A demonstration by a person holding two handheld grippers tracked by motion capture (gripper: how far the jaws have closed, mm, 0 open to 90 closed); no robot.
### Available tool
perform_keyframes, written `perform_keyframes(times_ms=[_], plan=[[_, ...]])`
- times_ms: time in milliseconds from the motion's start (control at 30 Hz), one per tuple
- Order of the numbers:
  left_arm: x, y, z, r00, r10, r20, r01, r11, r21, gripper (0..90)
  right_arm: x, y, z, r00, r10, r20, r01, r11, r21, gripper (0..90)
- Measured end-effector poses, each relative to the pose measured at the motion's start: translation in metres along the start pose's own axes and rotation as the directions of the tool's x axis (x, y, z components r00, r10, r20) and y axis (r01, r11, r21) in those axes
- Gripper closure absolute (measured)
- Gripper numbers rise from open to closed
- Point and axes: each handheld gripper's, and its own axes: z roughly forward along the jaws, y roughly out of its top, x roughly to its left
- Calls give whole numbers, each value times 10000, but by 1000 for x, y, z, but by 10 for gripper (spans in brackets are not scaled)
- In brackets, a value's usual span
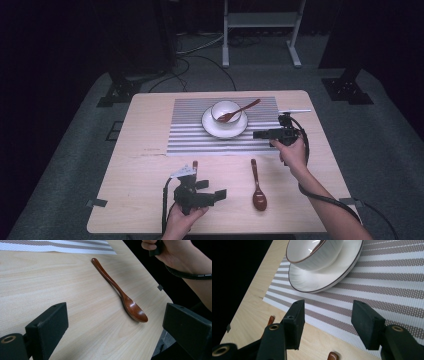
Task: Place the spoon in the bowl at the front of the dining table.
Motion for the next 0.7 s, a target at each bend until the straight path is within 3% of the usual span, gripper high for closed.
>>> perform_keyframes(times_ms=[700], plan=[[0, 0, 0, 10000, -6, -17, 6, 10000, 17, 52, 8, -27, 1, 9988, -373, -316, 391, 9976, 571, 422]])
